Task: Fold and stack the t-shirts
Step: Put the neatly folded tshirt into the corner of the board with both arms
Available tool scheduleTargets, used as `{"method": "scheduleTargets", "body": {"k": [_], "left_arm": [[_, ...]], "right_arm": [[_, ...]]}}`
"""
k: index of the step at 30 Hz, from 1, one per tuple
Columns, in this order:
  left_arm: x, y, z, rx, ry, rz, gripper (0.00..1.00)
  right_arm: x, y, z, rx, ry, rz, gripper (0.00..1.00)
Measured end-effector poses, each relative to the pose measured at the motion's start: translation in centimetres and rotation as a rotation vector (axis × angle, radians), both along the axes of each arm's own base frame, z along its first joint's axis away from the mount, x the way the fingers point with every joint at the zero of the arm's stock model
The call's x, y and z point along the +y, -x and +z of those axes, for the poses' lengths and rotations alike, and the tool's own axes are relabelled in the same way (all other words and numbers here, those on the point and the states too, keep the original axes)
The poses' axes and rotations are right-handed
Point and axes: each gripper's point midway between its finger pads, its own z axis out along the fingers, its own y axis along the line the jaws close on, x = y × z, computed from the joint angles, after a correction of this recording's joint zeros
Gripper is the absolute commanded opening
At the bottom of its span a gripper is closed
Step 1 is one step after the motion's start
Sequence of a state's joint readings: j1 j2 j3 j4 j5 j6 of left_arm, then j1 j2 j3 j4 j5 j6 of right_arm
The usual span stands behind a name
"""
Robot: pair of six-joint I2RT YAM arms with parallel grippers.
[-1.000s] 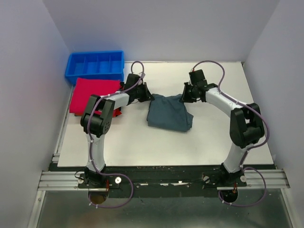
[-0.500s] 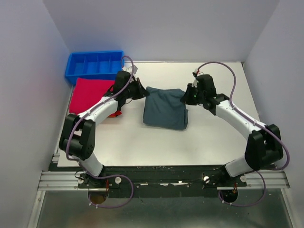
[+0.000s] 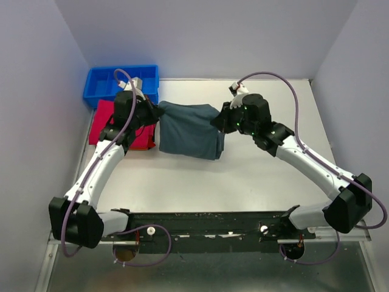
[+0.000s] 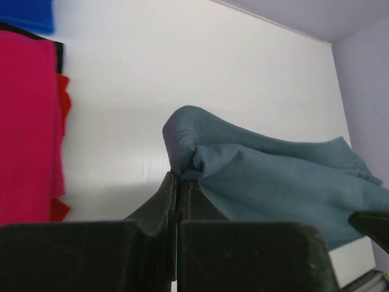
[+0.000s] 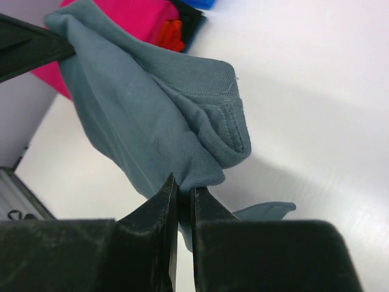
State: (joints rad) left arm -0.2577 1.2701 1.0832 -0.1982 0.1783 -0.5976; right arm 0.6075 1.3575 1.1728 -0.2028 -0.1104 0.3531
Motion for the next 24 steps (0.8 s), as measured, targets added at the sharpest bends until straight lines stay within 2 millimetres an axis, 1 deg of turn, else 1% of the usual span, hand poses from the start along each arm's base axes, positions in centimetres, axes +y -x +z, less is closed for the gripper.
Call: {"method": "scheduleTargets", "body": {"k": [1,2,5,7,9,11,15,18,21,24], "left_arm": [[1.0,0.2,0.3,-0.001,-0.009,0.028,0.00],[2.3,0.5,0.9,-0.005,-0.015,0.064,0.00],[5.9,1.3,1.8,0.003,-0.034,0.165,0.00],[8.1,1.9,2.6,0.006,-0.050,0.225,0.00],[10.6,2.3,3.8,-0.001,-0.073,0.298,0.00],[13.4,2.9,5.4,-0.018,-0.102,0.381,0.00],[17.9,3.6,8.1,-0.044,-0.152,0.514,0.00],[20.7,3.9,8.9,-0.040,-0.184,0.596,0.00],[23.0,3.7,8.3,-0.004,-0.213,0.665,0.00],[25.0,3.3,7.1,0.042,-0.246,0.721,0.00]], "right_arm": [[0.5,0.4,0.1,-0.002,-0.002,0.015,0.01],[1.6,0.7,1.1,-0.016,-0.012,0.039,0.01],[5.0,1.4,3.9,-0.066,-0.049,0.105,0.01],[7.3,2.0,5.2,-0.089,-0.067,0.145,0.01],[9.6,2.4,6.3,-0.105,-0.082,0.182,0.01],[12.0,2.8,7.0,-0.116,-0.095,0.218,0.01],[16.0,2.8,7.4,-0.121,-0.115,0.261,0.01],[18.6,2.4,7.4,-0.118,-0.133,0.279,0.01],[21.1,1.5,7.2,-0.112,-0.151,0.287,0.01],[23.1,0.4,6.5,-0.107,-0.157,0.290,0.01]]}}
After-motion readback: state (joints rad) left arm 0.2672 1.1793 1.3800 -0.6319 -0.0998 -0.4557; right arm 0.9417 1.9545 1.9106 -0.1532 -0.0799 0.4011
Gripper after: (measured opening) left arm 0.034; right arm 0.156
